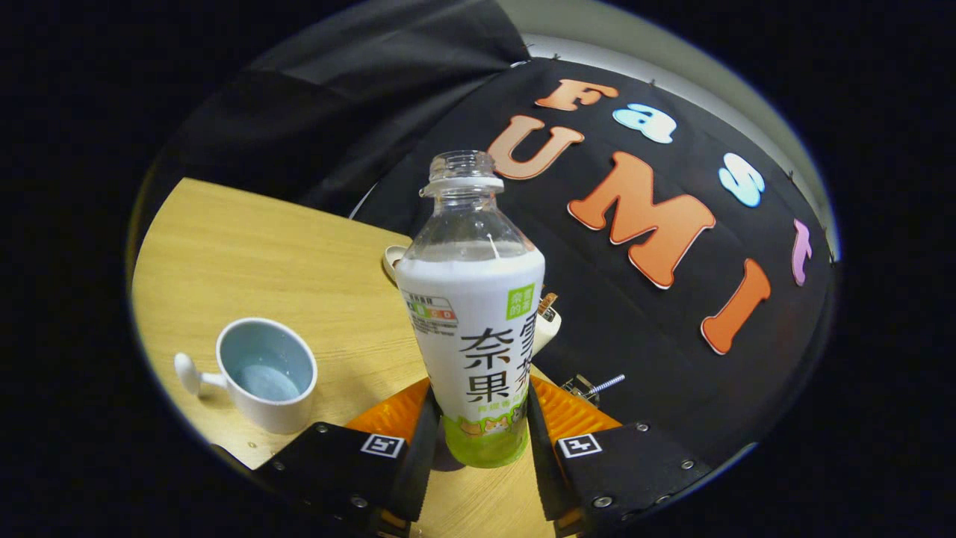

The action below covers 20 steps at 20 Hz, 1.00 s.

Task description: Take the bottle from table, then pour the juice into the cup, finally place the bottle on the coaster

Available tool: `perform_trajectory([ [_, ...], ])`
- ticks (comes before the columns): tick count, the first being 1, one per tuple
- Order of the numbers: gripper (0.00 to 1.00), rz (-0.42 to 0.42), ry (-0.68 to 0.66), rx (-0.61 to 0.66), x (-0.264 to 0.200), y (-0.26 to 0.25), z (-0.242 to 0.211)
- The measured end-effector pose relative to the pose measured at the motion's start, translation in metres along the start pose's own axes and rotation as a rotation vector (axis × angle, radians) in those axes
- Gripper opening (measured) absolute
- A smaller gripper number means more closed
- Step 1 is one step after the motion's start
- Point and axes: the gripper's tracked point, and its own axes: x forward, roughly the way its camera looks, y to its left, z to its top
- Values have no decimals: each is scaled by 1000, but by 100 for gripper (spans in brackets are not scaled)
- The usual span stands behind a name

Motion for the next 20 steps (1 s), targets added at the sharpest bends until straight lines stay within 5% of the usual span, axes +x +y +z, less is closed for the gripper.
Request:
perform_trajectory([
  [10,60,6,43,416,34,-9,-24],
  [20,60,19,133,515,46,15,-76],
])
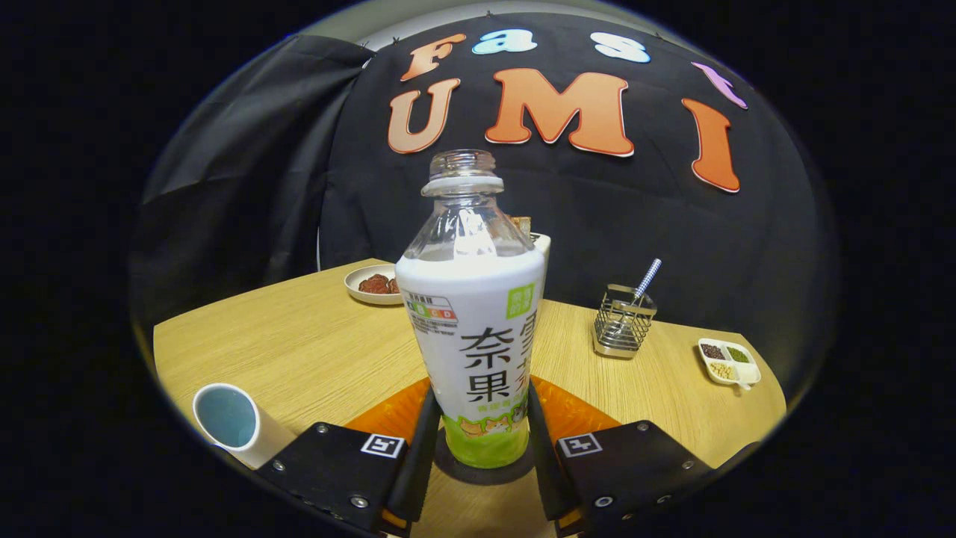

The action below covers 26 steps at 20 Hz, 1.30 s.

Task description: Take the bottle from table, then pour the juice into the cup, finally place the bottle on the coaster

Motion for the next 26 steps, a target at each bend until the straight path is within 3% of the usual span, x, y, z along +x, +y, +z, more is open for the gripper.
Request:
perform_trajectory([
  [7,61,8,20,120,3,-6,-15],
  [13,72,17,55,203,-4,-9,-16],
  [15,82,35,33,235,-16,-5,-2],
  [19,89,50,-61,228,-53,-6,38],
  [26,92,23,-251,229,-151,-32,113],
])
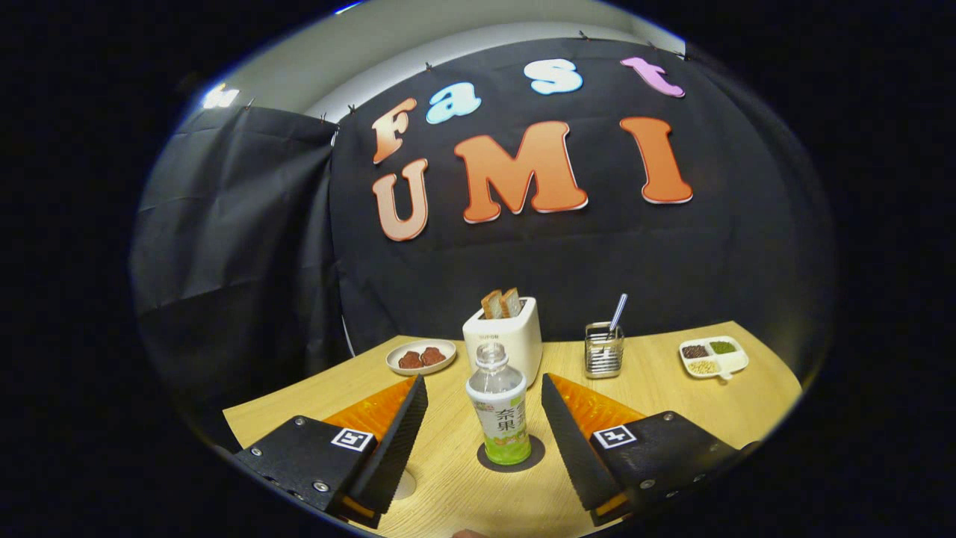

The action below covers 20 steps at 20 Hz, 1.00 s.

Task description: Take the bottle from table, then pour the juice into the cup, finally place the bottle on the coaster

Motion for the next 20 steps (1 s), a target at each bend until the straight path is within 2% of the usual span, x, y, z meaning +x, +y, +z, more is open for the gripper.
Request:
perform_trajectory([
  [7,91,-163,-188,-104,-80,-39,113],
  [11,91,-245,-216,-152,-119,-51,147],
  [15,91,-261,-240,-152,-142,-51,162],
  [20,91,-240,-263,-121,-153,-43,171],
])
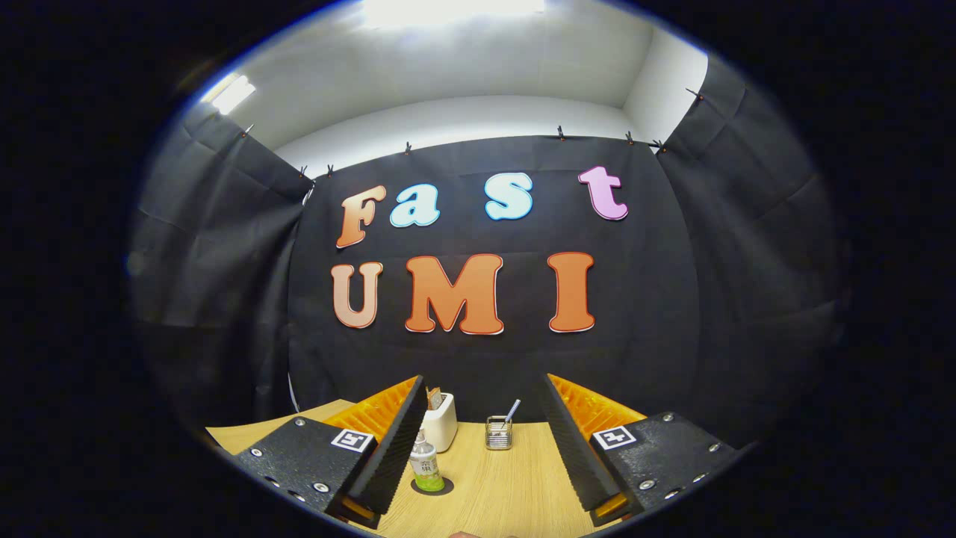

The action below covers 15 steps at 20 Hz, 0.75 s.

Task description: Take the bottle from table, then pour the juice into the cup, finally place the bottle on the coaster

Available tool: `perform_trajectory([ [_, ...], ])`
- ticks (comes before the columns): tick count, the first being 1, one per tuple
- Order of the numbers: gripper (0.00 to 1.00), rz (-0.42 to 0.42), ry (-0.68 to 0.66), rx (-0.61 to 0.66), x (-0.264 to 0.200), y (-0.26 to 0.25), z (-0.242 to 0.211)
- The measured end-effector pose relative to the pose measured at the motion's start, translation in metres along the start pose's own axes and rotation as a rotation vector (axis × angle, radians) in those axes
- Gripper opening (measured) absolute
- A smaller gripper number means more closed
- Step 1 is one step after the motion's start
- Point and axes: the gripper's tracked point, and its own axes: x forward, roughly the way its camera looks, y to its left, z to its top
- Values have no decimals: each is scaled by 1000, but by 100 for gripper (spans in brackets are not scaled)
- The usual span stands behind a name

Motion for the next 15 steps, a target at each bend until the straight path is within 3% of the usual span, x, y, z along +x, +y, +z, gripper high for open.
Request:
perform_trajectory([
  [15,91,3,-22,-30,2,7,8],
])
